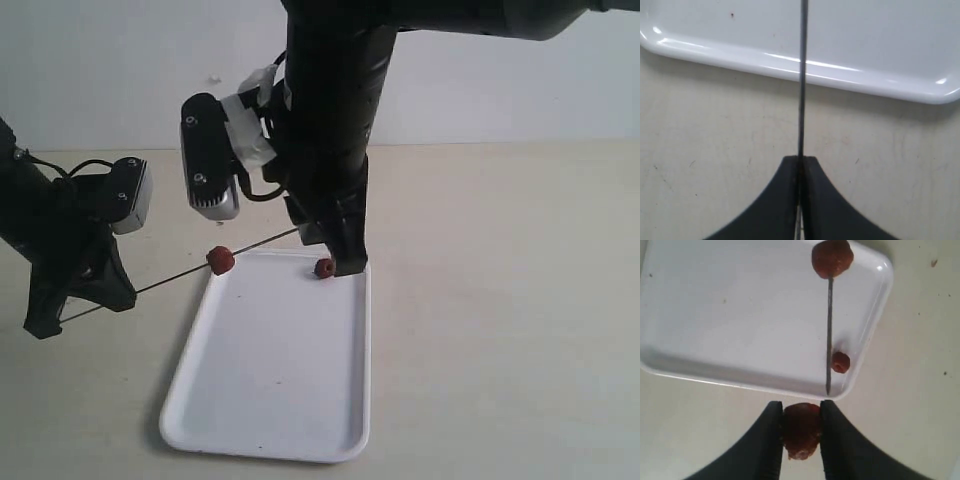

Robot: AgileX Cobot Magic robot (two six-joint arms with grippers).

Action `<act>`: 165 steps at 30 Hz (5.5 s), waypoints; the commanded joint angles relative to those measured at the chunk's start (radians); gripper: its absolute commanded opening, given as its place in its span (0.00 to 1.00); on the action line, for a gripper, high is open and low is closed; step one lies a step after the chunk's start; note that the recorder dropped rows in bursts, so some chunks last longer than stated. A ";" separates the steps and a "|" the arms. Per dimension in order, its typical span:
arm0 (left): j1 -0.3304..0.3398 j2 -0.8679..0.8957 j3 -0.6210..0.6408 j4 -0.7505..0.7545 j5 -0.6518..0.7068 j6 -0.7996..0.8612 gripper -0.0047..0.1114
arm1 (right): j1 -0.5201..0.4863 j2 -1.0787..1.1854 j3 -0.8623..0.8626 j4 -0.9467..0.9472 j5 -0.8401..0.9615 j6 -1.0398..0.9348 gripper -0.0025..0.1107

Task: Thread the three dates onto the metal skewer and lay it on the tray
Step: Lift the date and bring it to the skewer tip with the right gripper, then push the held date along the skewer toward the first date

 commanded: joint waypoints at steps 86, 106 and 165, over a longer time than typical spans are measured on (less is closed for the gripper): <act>-0.052 -0.039 -0.002 -0.097 -0.068 0.067 0.04 | 0.025 -0.007 -0.004 -0.156 0.037 -0.002 0.25; -0.074 -0.039 -0.002 -0.087 -0.082 0.089 0.04 | 0.025 -0.007 -0.004 -0.124 -0.042 -0.004 0.25; -0.074 -0.039 -0.002 -0.158 -0.098 0.136 0.04 | 0.025 -0.056 -0.004 0.024 -0.214 0.168 0.55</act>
